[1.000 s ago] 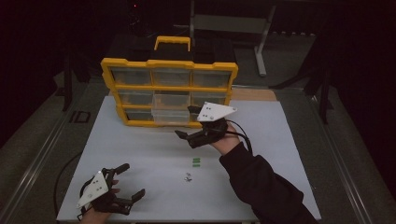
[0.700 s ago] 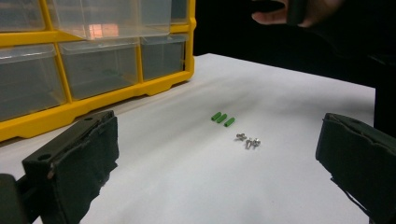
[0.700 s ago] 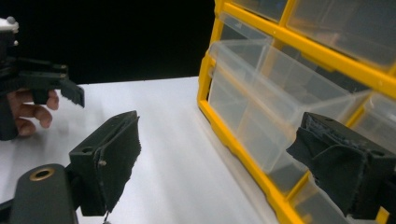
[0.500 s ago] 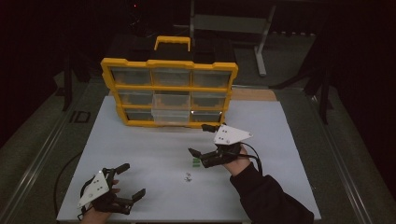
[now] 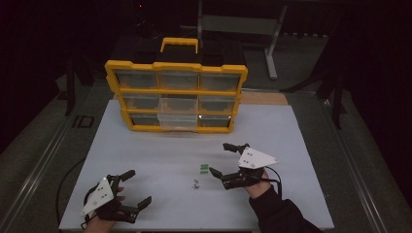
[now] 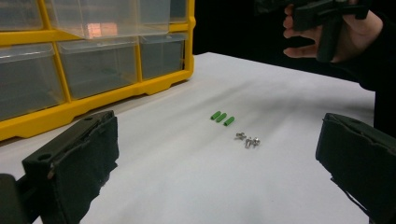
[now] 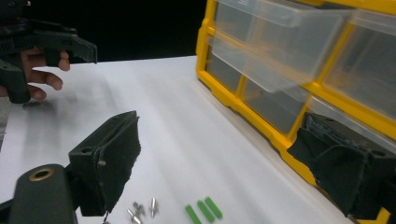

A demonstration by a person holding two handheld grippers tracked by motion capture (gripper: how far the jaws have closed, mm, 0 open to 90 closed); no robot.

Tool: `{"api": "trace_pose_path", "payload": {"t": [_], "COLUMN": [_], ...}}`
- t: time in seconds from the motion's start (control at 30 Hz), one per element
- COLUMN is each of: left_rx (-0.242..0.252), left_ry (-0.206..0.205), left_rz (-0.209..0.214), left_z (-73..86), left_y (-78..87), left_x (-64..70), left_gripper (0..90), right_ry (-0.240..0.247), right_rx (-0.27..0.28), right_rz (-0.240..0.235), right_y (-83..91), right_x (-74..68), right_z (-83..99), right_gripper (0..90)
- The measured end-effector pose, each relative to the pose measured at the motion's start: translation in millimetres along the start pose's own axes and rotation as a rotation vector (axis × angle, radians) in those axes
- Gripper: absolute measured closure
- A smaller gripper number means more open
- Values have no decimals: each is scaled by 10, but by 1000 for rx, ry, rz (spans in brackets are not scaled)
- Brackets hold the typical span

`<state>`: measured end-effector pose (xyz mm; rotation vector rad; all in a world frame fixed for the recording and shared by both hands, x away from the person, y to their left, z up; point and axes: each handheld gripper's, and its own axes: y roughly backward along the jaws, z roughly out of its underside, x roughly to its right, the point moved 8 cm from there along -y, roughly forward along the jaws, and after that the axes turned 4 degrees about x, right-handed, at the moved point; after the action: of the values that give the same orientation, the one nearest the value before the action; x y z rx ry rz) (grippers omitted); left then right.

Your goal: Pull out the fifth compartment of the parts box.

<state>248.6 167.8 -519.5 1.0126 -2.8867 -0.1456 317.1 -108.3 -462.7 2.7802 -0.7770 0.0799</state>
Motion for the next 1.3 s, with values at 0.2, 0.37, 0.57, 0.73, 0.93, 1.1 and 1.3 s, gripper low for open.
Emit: {"api": "trace_pose_path", "payload": {"t": [0.2,0.37,0.57,0.73,0.93,1.1,1.3], "left_rx": [-4,-5,-5,-6,-9,-12,-14], "left_ry": [0,1,2,5,1,2,4], "left_rz": [0,-1,0,1,3,3,3], "left_z": [4,5,6,9,10,14,19], "left_y": [-3,-9,-10,-10,-21,-24,-25], "left_x": [-1,0,0,-2,1,-5,-7], "left_gripper": [0,0,0,0,0,0,0], "right_ry": [-35,-38,-43,-53,-72,-84,-86], "right_rx": [-8,-22,-36,-39,-55,-48,-46], "right_rz": [29,44,67,95,107,92,90], "right_y": [176,299,459,644,739,725,728], "right_x": [39,63,85,91,100,98,102], "right_z": [193,330,454,601,743,761,766], "right_gripper": [126,123,120,120,121,122,123]}}
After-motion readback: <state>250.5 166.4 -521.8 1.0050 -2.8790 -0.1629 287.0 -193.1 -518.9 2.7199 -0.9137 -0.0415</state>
